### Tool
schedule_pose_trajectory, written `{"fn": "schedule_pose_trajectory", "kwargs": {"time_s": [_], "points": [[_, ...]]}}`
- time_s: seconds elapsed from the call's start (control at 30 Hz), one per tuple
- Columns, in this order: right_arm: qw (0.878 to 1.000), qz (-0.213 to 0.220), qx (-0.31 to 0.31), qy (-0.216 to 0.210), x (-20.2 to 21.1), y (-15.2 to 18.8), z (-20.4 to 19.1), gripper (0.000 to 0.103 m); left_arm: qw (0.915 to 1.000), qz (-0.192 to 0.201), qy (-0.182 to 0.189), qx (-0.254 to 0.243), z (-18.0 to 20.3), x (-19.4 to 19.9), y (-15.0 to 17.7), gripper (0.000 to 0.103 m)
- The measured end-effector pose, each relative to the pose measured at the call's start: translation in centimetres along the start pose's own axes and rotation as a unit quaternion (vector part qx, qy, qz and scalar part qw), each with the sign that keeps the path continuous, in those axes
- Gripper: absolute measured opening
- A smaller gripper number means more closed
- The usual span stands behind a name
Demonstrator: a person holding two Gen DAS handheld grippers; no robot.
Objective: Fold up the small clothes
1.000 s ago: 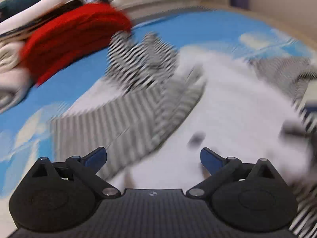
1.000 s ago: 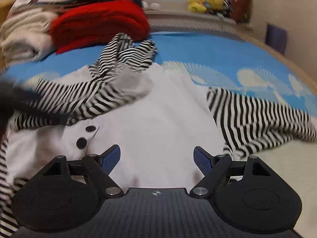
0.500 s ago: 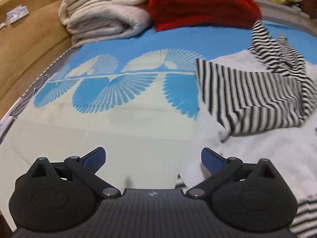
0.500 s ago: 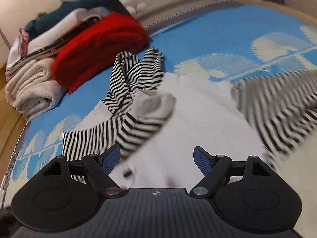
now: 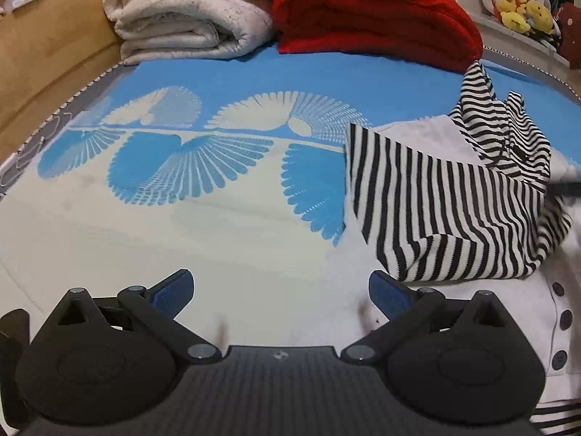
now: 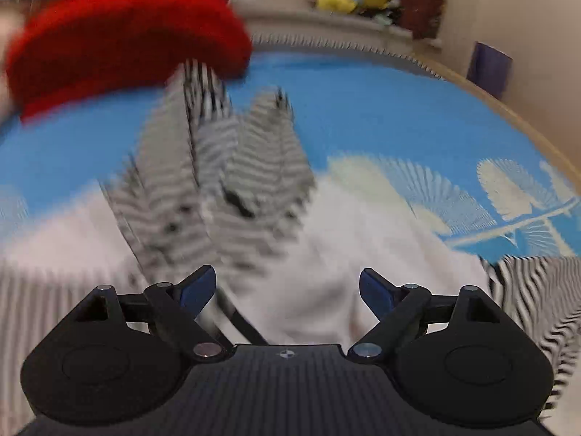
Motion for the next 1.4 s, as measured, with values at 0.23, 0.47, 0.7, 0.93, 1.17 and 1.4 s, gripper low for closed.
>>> {"fn": "schedule_pose_trajectory", "kwargs": {"time_s": [0.23,0.47,0.7,0.93,1.17,1.4], "points": [[0.998,-0.046,-0.046,-0.017,2.4,8.2,10.4,0.094,0.9992,-0.013,0.025,0.029,-0.1,0.2,0.2,0.103],[0.997,0.038,-0.062,-0.021,7.2,10.6,13.7,0.093,0.9991,-0.009,0.037,0.017,1.3,0.7,1.1,0.103],[0.989,0.074,0.028,-0.124,6.3,10.9,10.1,0.006,0.9988,0.015,0.036,-0.030,3.2,1.1,1.4,0.103],[0.994,0.052,-0.017,-0.100,2.3,10.5,11.0,0.006,0.9976,0.026,0.027,-0.058,3.7,0.8,1.4,0.103],[0.984,0.038,-0.093,-0.146,5.4,10.0,13.5,0.054,0.9981,0.018,0.040,-0.042,3.5,0.9,1.2,0.103],[0.983,0.054,-0.096,-0.145,13.0,11.6,16.7,0.084,0.9975,0.019,0.056,-0.038,3.8,1.7,1.4,0.103]]}}
Point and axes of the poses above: each gripper's, at about its wrist camera, not at the fingertips, and x roughly against the way its jaws point, z to its right, y to its underside, the point moved 4 cm from there along -x, roughly the way its jaws point, and after that the axes turned 4 degrees about x, right-handed, at the moved point
